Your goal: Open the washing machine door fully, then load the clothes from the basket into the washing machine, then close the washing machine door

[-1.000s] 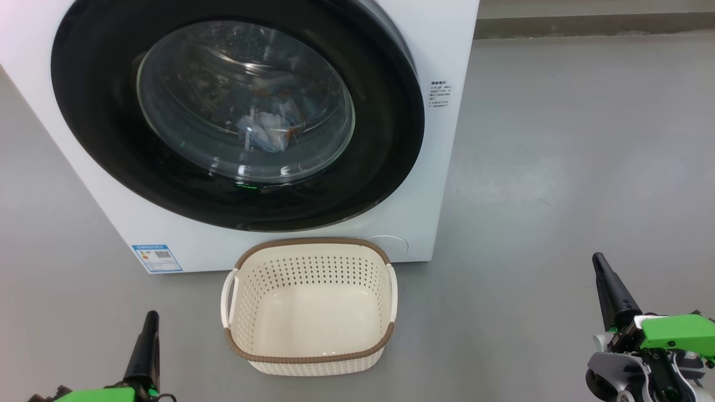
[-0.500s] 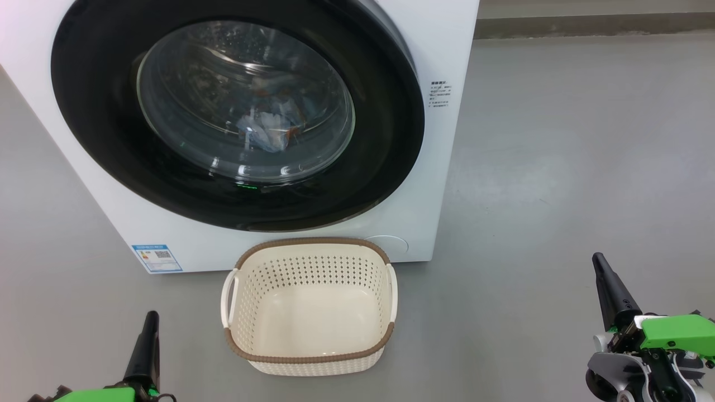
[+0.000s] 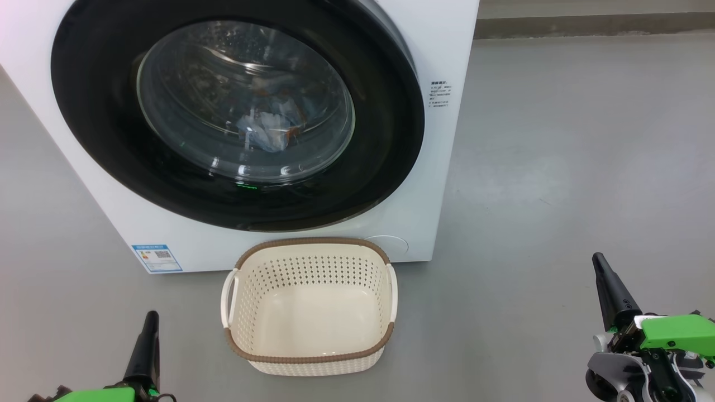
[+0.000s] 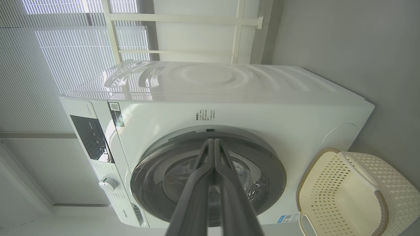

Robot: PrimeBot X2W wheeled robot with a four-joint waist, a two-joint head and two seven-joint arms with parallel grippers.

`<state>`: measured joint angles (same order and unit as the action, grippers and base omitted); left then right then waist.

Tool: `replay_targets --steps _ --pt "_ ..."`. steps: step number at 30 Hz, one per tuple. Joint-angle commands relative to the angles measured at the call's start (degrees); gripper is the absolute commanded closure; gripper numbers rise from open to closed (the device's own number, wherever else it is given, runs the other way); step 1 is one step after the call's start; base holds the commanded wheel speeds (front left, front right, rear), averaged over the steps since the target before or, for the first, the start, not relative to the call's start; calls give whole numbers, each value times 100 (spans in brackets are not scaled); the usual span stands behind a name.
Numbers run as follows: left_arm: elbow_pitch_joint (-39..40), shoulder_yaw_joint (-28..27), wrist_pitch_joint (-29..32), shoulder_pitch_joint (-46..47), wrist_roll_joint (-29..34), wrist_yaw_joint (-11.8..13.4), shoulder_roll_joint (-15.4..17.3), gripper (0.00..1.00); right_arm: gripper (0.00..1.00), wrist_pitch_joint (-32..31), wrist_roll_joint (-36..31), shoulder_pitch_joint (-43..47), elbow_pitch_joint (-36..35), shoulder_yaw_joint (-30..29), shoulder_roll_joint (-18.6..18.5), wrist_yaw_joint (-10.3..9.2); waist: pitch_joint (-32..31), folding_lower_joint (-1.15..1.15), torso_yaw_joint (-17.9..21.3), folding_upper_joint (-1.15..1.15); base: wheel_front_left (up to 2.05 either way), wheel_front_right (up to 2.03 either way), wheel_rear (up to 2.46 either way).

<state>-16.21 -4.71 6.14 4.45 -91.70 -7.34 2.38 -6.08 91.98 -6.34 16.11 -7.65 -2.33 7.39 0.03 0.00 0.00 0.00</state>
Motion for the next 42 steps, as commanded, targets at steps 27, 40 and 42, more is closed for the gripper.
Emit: replay_targets --steps 27,40,42 --pt "178 -192 42 216 -38 -14 50 100 100 -47 9 -25 -175 103 -54 10 0 0 0 0 0 0 0" --pt "179 -192 42 216 -38 -14 50 100 100 -47 9 -25 -175 102 -54 10 0 0 0 0 0 0 0" --pt "179 -192 42 216 -38 -14 50 100 100 -47 9 -25 -175 102 -54 10 0 0 0 0 0 0 0"
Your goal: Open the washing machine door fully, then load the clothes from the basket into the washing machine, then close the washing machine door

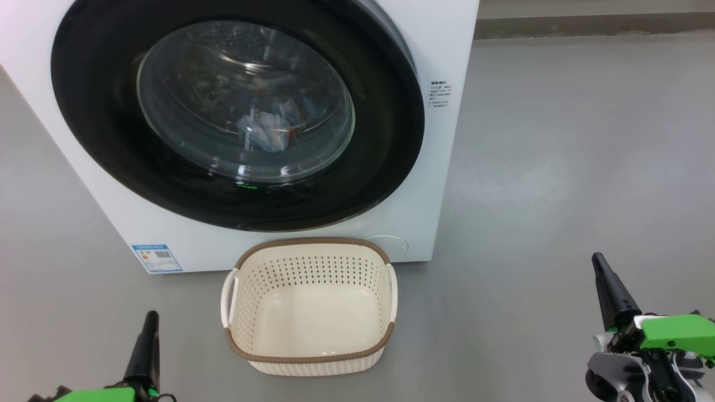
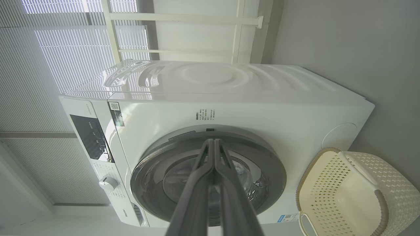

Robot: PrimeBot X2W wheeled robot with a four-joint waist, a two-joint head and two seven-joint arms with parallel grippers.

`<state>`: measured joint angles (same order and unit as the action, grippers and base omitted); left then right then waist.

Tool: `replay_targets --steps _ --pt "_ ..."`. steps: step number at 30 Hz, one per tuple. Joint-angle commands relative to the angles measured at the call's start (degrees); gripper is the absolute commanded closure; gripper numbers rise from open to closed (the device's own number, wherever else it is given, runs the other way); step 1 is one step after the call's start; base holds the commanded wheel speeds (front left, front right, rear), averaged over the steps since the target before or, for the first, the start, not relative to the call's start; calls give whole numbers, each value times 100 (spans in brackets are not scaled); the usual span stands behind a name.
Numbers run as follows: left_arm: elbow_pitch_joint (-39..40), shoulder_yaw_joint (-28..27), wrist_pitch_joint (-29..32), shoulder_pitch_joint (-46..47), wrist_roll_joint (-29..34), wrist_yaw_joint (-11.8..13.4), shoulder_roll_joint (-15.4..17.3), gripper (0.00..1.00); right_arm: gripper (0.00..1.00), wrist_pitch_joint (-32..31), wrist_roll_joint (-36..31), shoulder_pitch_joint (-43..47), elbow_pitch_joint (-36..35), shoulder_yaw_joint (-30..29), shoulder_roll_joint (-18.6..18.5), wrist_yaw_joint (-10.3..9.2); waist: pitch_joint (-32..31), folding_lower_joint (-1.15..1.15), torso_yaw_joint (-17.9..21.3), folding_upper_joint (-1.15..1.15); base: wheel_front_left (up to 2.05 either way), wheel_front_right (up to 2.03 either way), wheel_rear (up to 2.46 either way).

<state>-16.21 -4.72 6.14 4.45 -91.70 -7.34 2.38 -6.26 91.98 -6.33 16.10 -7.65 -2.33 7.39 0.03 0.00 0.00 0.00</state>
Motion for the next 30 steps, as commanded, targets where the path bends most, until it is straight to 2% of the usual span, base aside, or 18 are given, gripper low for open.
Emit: replay_targets --steps 1,30 --pt "179 -191 42 216 -38 -14 50 100 100 -30 9 -26 -174 102 -54 10 0 0 0 0 0 0 0" --pt "181 -191 42 215 -38 -14 50 100 100 -30 9 -26 -174 102 -54 10 0 0 0 0 0 0 0"
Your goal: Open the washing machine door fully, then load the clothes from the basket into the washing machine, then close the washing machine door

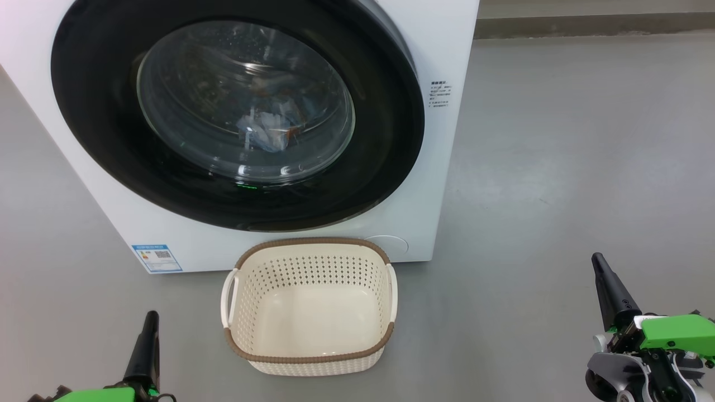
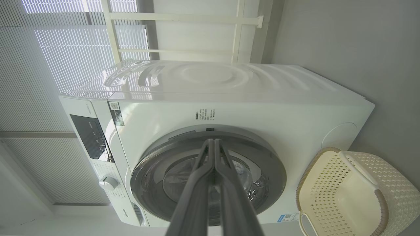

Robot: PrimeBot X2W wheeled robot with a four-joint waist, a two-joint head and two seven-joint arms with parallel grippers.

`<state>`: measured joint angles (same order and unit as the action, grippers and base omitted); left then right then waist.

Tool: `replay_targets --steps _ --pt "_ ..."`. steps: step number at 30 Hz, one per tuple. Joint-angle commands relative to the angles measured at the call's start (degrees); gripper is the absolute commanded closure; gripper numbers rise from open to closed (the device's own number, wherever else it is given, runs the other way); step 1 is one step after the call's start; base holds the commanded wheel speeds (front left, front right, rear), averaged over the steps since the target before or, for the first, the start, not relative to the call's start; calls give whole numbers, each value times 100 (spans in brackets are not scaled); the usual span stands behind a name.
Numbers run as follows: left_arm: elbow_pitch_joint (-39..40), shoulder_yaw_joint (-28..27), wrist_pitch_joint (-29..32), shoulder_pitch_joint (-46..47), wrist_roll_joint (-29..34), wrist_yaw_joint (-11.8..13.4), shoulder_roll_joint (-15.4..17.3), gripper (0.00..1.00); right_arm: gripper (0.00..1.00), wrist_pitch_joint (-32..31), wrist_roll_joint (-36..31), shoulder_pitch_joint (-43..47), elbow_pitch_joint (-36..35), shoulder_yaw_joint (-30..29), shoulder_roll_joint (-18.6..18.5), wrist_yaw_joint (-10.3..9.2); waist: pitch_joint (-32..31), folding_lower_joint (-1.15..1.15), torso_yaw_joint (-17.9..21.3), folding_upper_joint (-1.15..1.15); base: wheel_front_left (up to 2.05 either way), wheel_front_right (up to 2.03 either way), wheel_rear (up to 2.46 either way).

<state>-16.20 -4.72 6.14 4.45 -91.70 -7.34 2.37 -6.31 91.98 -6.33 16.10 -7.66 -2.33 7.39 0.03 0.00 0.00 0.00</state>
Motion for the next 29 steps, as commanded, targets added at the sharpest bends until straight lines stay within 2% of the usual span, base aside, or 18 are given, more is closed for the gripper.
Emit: replay_targets --steps 1,29 --pt "180 -191 42 215 -38 -14 51 100 100 -24 9 -27 -174 103 -54 10 0 0 0 0 0 0 0" --pt "180 -191 42 215 -38 -14 51 100 100 -24 9 -27 -174 103 -54 10 0 0 0 0 0 0 0"
